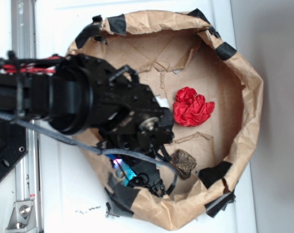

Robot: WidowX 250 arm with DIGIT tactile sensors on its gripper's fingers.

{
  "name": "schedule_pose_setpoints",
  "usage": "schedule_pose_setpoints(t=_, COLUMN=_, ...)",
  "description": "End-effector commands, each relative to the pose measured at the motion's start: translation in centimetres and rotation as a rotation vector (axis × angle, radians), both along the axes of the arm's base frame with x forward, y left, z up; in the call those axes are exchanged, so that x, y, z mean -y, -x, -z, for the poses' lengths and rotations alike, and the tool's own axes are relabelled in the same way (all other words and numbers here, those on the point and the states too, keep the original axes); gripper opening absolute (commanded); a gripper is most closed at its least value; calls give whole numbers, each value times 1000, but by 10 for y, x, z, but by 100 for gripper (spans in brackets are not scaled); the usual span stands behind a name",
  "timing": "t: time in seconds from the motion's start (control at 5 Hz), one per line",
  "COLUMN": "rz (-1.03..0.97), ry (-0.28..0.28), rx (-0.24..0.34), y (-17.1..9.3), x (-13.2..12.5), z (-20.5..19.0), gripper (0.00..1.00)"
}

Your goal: Grab the blue cloth.

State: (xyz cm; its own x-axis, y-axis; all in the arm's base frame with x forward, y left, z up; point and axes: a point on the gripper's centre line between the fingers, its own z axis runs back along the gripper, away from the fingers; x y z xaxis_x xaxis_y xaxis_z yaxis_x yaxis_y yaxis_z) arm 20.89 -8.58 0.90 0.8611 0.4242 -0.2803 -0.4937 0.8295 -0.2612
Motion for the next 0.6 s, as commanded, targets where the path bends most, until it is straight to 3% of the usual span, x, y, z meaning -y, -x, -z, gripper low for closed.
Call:
schedule_pose_setpoints(t=0.0, rz=26, ry=1, rx=45, y=6, x=-1, z=-6, gripper=0)
schedule_pose_setpoints(t=0.2, rz=16, ry=13, rx=52, y=4, x=-5, z=-11, gripper=0)
schedule_pose_setpoints(t=0.4, rz=27, ry=-84, rx=82, y=1, x=-16, z=-28, gripper=0)
